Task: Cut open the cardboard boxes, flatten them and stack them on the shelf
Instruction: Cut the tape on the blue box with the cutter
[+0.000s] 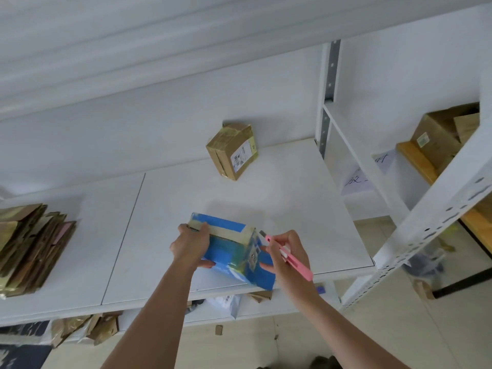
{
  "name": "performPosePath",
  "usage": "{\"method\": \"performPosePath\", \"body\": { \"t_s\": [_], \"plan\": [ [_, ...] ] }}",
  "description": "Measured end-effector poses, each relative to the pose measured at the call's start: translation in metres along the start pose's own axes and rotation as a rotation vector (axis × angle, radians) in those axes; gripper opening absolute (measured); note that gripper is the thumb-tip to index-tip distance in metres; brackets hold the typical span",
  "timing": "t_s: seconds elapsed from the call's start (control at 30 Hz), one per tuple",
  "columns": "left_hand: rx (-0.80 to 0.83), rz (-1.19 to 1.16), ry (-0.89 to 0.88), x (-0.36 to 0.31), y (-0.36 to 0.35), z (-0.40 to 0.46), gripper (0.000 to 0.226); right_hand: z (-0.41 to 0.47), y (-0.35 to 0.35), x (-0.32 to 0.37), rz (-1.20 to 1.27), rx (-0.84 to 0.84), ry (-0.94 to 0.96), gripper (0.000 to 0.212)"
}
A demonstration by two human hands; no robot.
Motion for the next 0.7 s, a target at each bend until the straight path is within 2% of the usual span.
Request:
{"method": "performPosePath", "body": {
  "t_s": [0.03, 0.1, 0.17, 0.2, 0.27, 0.33, 0.4, 0.57, 0.7],
  "plan": [
    [-0.004, -0.004, 0.012, 0.004, -0.003, -0.003, 0.041, 0.002, -0.006, -0.001, 0.037, -0.029, -0.009, 0.009],
    [-0.126, 0.262, -0.033, 0.011, -0.006, -0.007, 0.049, 0.008, -0.015, -0.002, 0.083, -0.078, -0.013, 0.009],
    [-0.302, 0.502, -0.227, 0.009, -0.002, -0.013, 0.054, 0.015, -0.020, 0.001, 0.116, -0.072, 0.006, 0.009],
    [-0.299, 0.511, -0.363, 0.006, -0.003, -0.013, 0.055, 0.019, -0.021, 0.002, 0.125, -0.060, 0.010, 0.009],
    [-0.105, 0.463, -0.581, 0.006, -0.013, -0.009, 0.057, 0.027, -0.022, 0.003, 0.122, -0.050, 0.013, 0.010],
    [0.078, 0.527, -0.646, 0.015, -0.022, -0.005, 0.072, 0.033, -0.021, 0.002, 0.109, -0.048, 0.020, 0.010],
    [0.110, 0.551, -0.678, 0.022, -0.026, -0.001, 0.084, 0.038, -0.018, 0.000, 0.071, -0.056, 0.035, 0.010],
    [0.135, 0.445, -0.643, 0.016, -0.030, 0.011, 0.086, 0.043, -0.015, 0.000, -0.068, -0.049, 0.079, 0.020],
    [0.239, 0.471, -0.587, 0.004, -0.029, 0.020, 0.090, 0.047, -0.015, -0.004, -0.035, -0.035, 0.032, 0.013]
  ]
}}
Point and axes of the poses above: each hand's wrist, its own z-axis towards the middle knuckle, its own y-axis out of the back of the hand, x = y × z, the point moved 4 cm from there along z, towards the middle knuckle, and after that the axes turned 2 degrees about -x, right-handed, at the moved point
